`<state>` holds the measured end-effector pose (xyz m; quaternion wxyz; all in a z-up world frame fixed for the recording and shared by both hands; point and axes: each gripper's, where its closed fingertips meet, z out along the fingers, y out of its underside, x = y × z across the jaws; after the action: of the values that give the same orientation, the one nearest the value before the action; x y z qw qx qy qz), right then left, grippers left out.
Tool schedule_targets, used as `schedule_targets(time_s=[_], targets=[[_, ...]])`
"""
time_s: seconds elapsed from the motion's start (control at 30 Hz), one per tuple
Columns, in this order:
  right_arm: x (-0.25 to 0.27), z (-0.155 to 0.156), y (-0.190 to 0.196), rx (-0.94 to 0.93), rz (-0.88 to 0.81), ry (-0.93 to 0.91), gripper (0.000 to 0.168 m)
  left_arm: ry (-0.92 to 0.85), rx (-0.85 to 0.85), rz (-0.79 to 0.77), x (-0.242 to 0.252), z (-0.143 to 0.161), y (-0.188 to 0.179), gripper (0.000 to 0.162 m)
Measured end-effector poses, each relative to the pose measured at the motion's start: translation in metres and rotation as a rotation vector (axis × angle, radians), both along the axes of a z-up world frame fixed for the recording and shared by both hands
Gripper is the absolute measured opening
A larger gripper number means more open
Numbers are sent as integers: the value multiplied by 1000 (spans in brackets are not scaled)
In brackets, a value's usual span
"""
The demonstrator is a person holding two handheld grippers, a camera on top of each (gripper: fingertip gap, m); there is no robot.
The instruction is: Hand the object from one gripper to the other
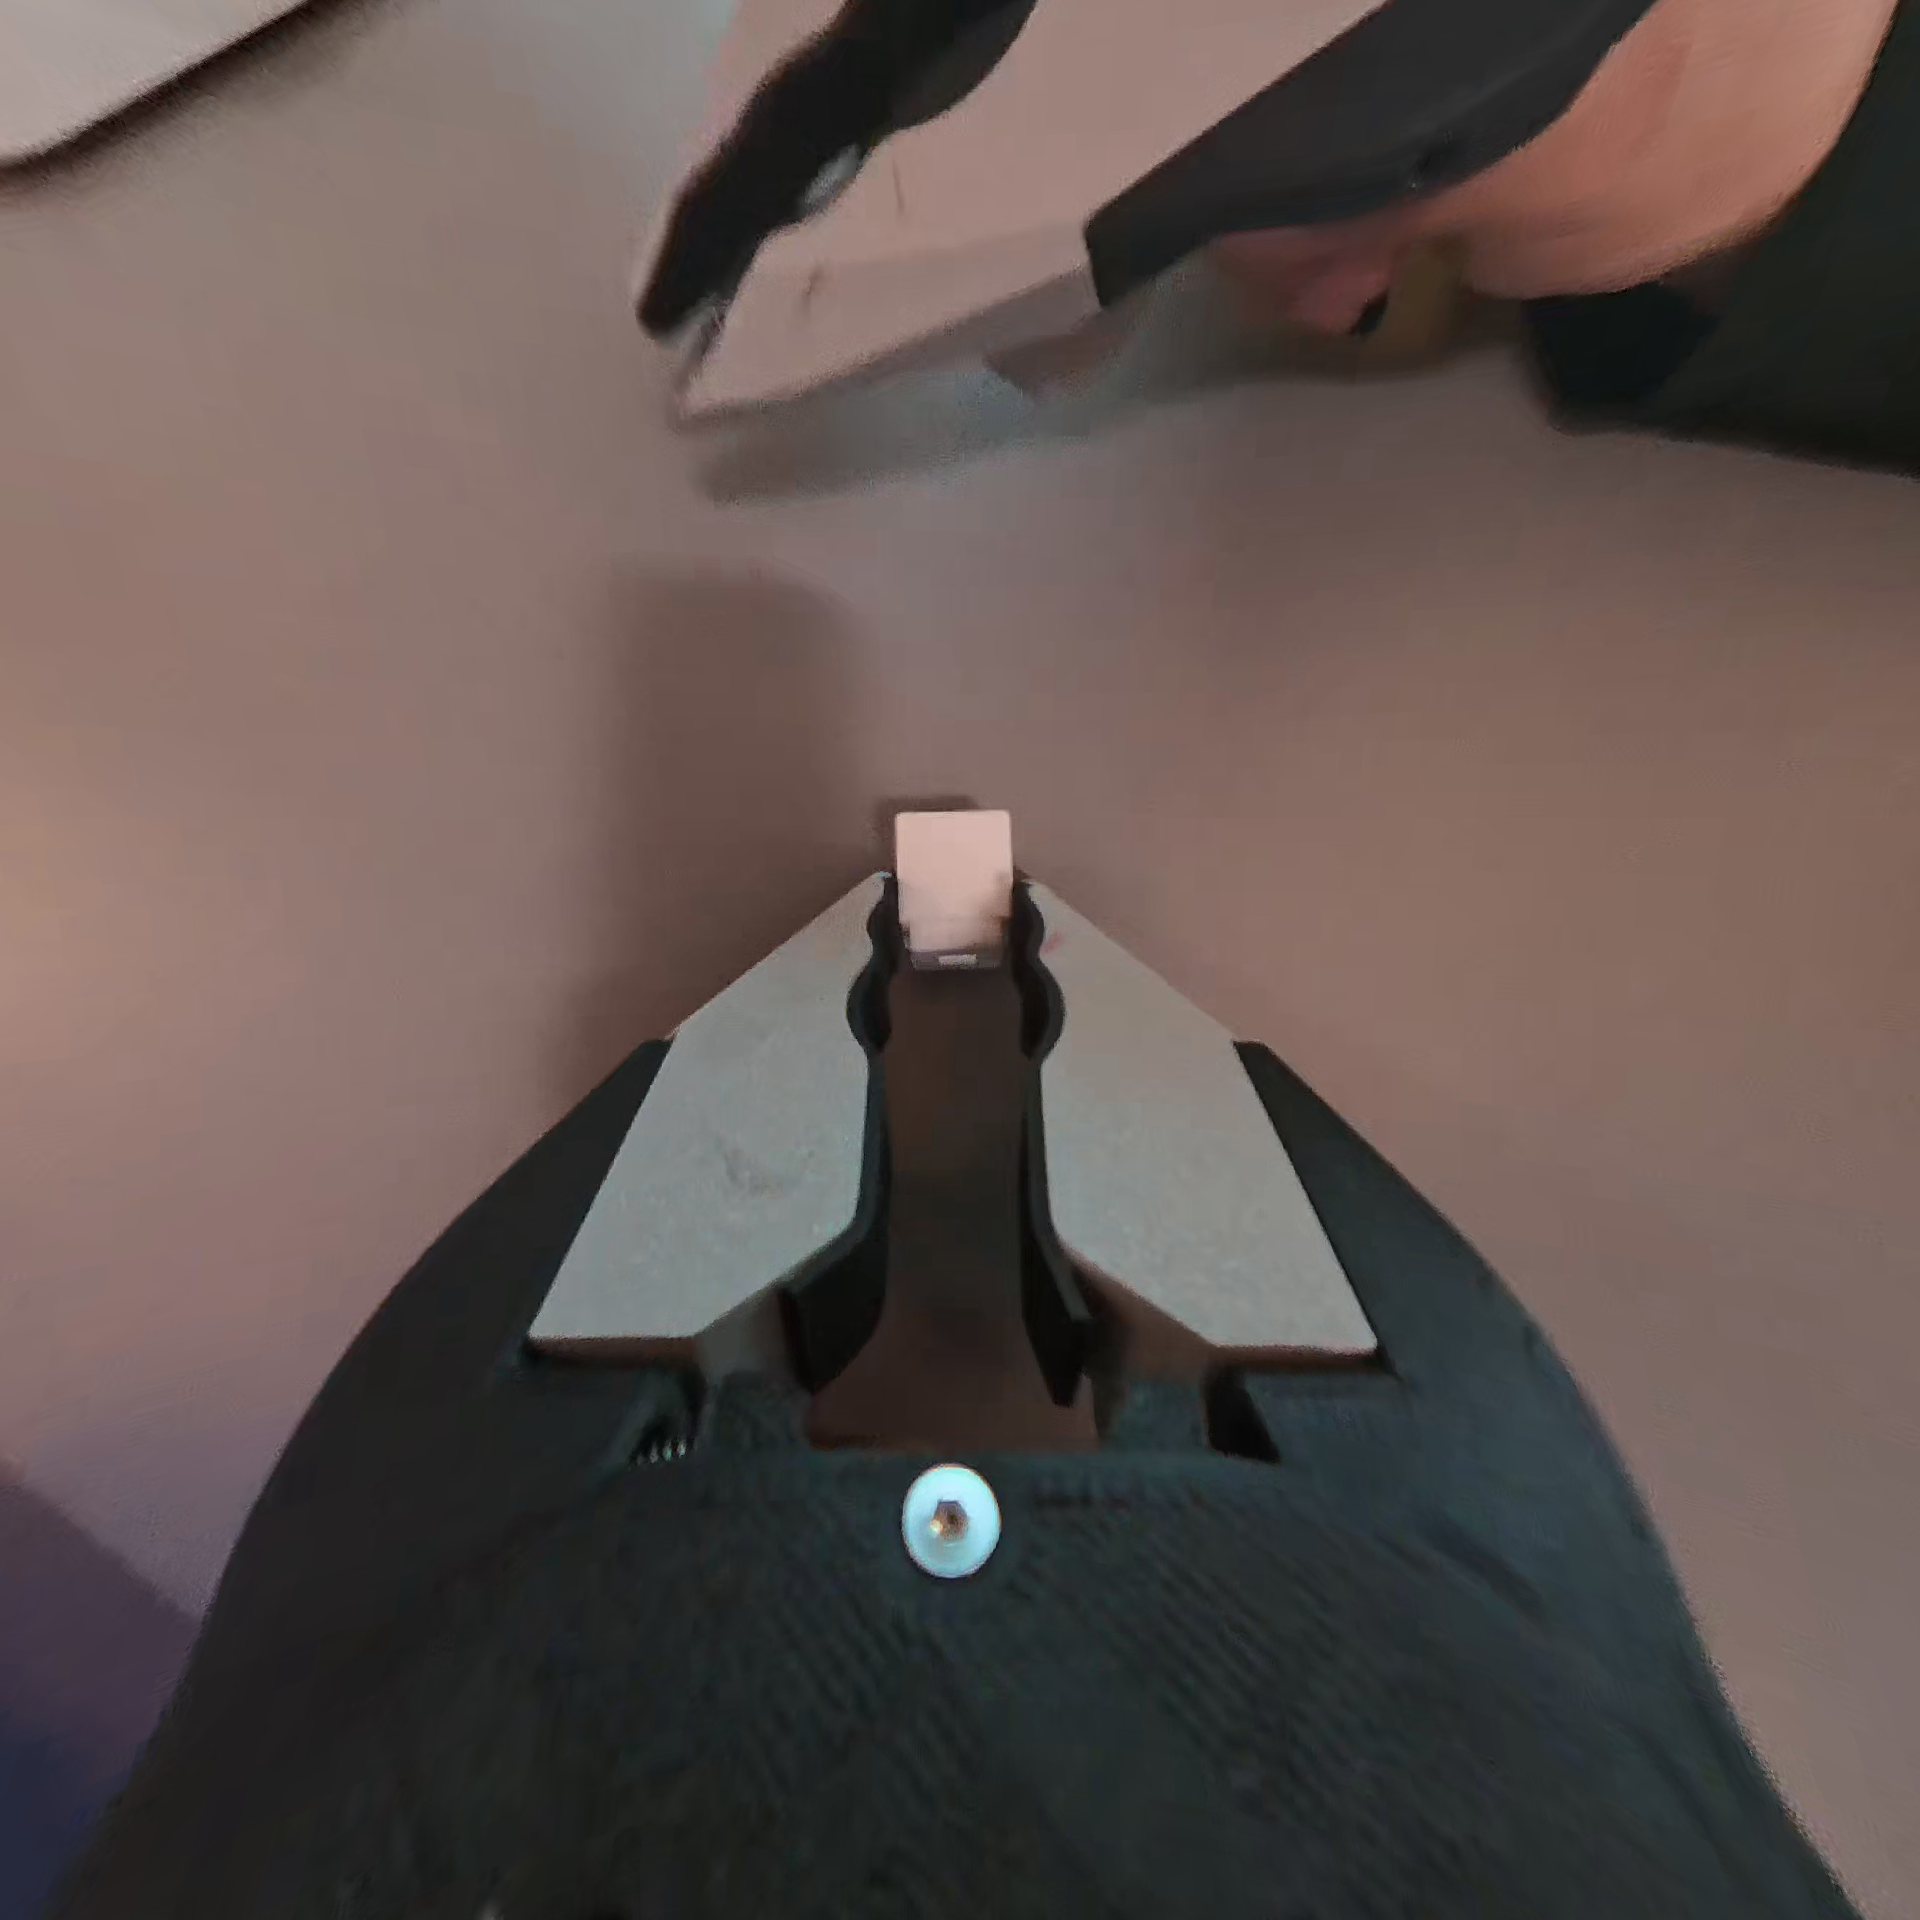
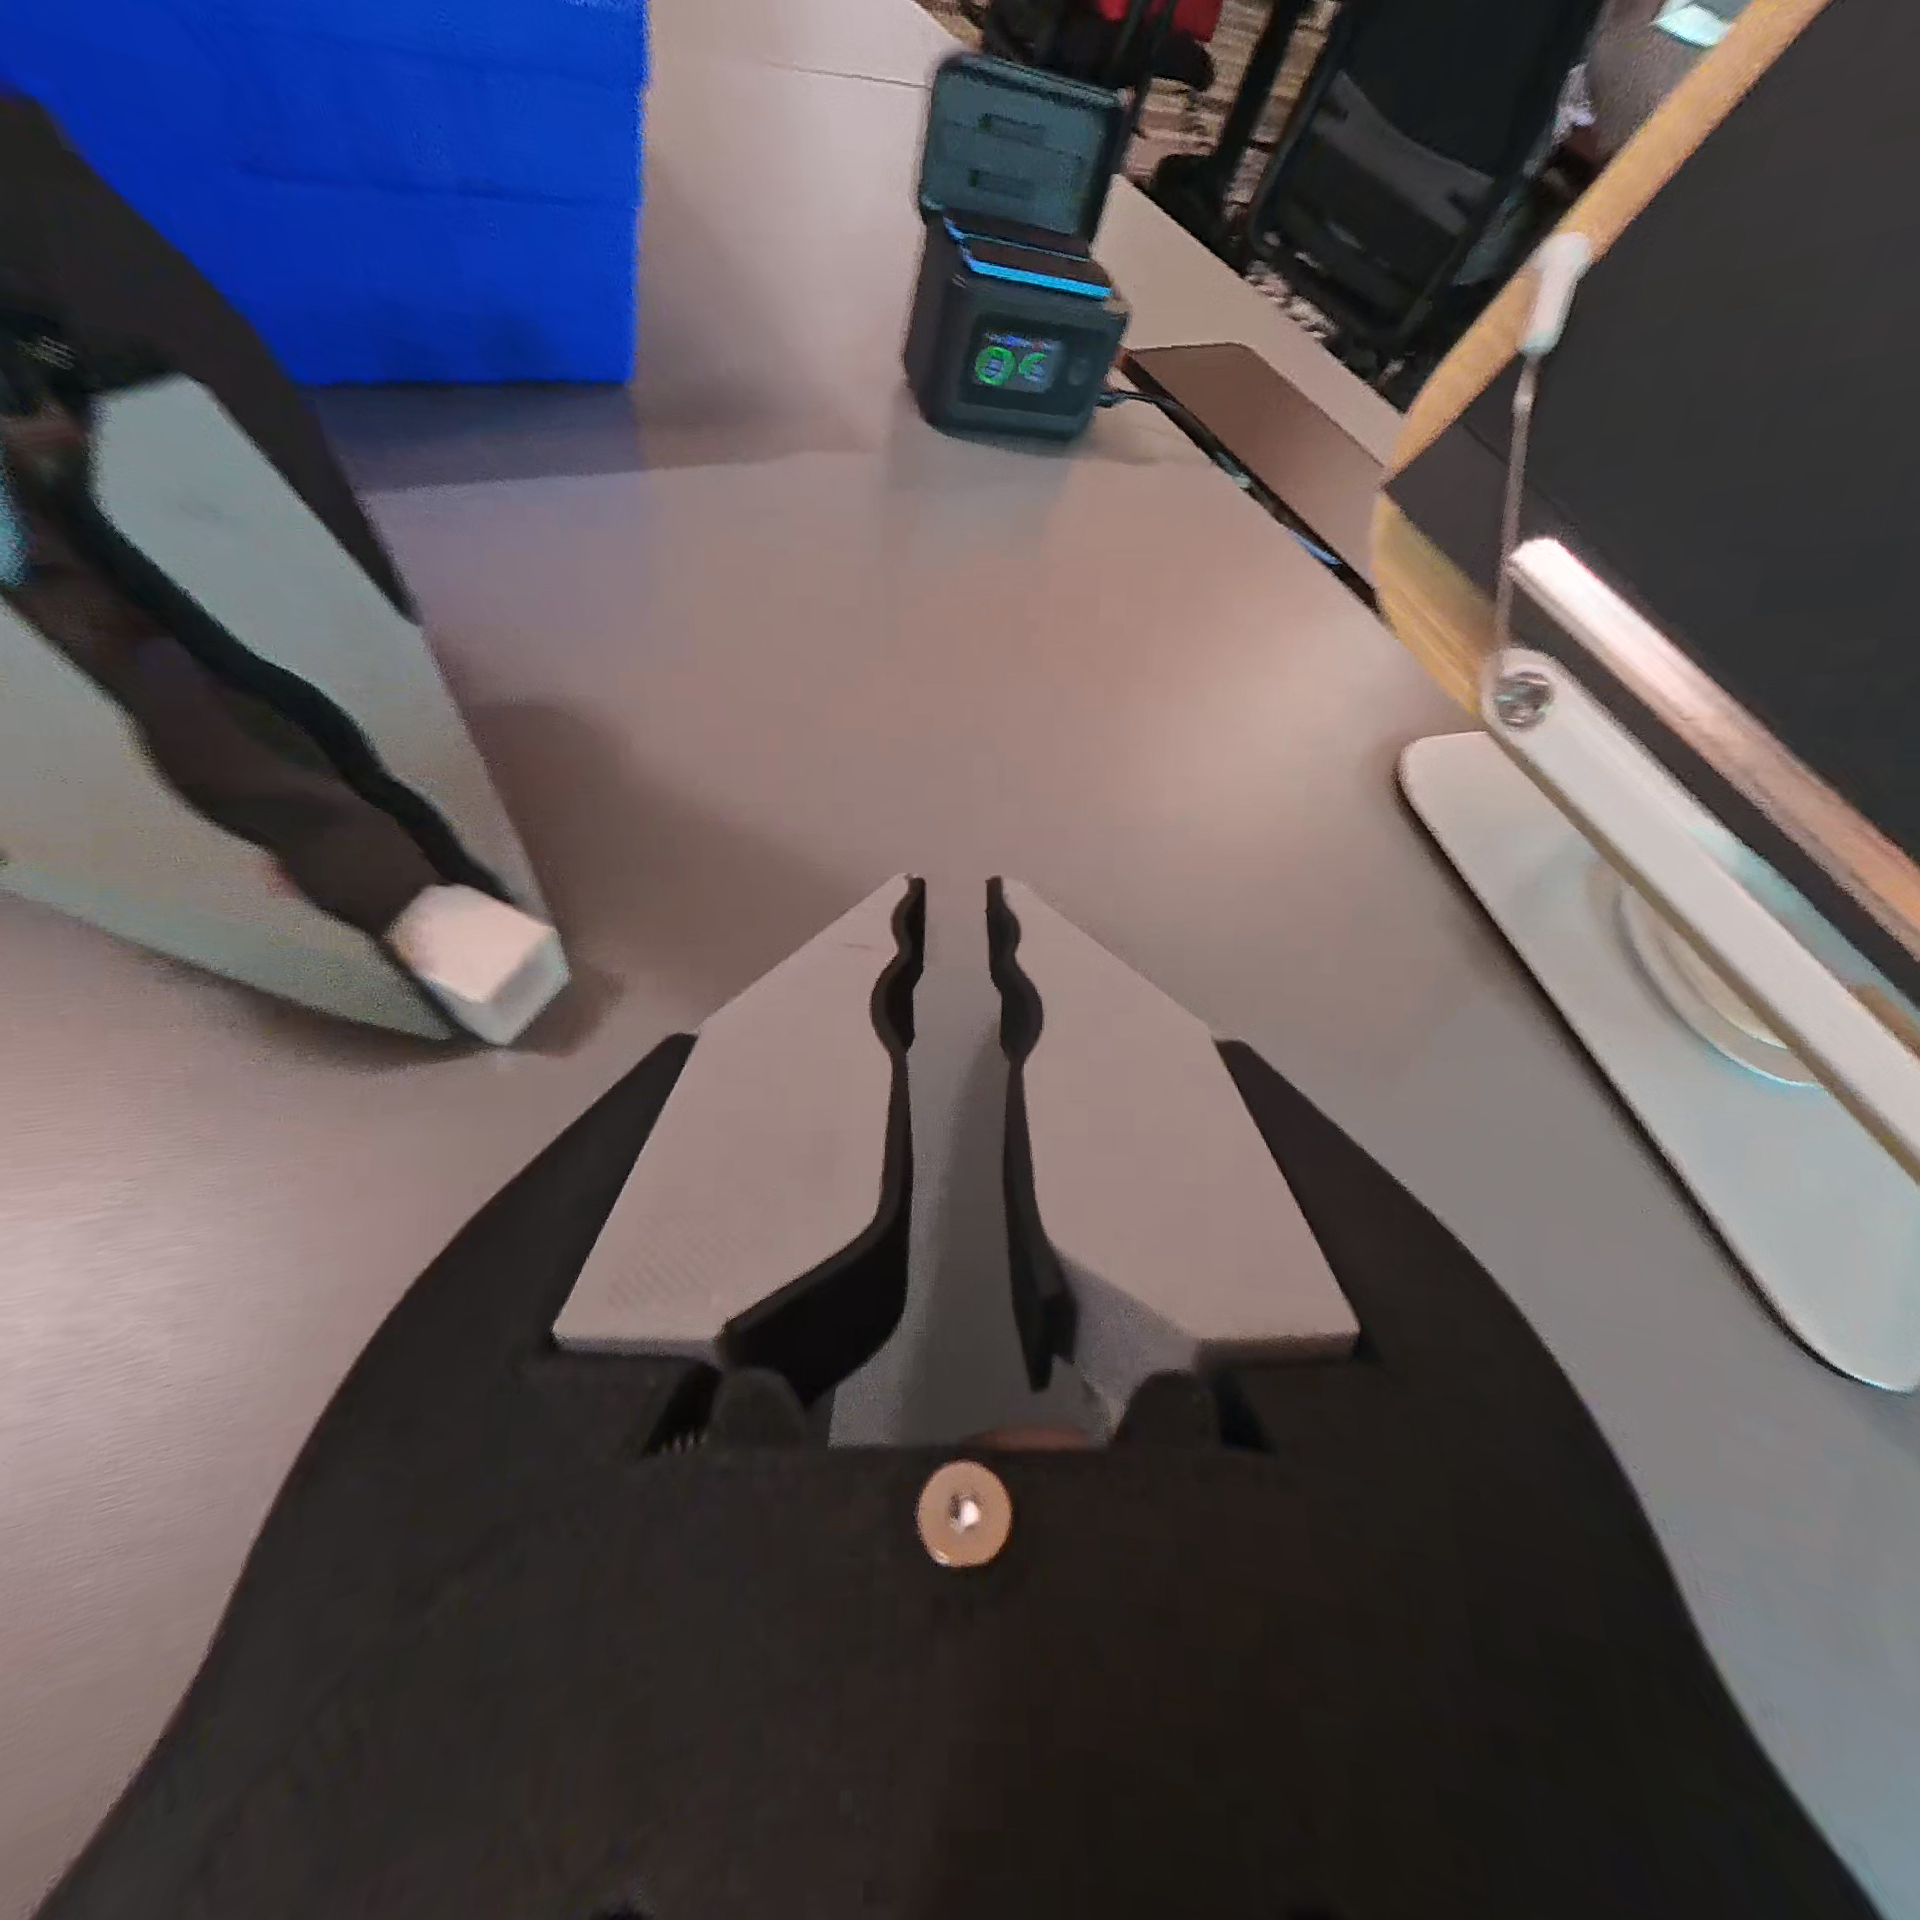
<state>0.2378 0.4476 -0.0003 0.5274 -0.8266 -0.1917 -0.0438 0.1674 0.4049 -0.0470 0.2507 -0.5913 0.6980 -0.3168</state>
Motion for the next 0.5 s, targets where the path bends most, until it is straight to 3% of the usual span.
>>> schedule_targets(time_s=[0.07,0.13,0.2,0.27,0.33,0.43,0.5], targets=[[-19,0,-6,-50,89,119,9,-133,216,35,14,16,21,19],[-37,1,-13,-121,171,285,21,-371,636,105,21,56,46,18],[-46,10,-17,-144,223,430,27,-484,1053,70,20,82,45,19],[-50,24,-20,-136,271,560,32,-540,1318,-16,22,88,29,18],[-55,38,-26,-127,341,684,38,-584,1397,-69,24,89,15,18],[-57,49,-31,-115,406,774,47,-677,1331,-42,21,104,4,18],[-62,53,-37,-106,454,768,43,-708,1283,-21,17,110,4,18]])
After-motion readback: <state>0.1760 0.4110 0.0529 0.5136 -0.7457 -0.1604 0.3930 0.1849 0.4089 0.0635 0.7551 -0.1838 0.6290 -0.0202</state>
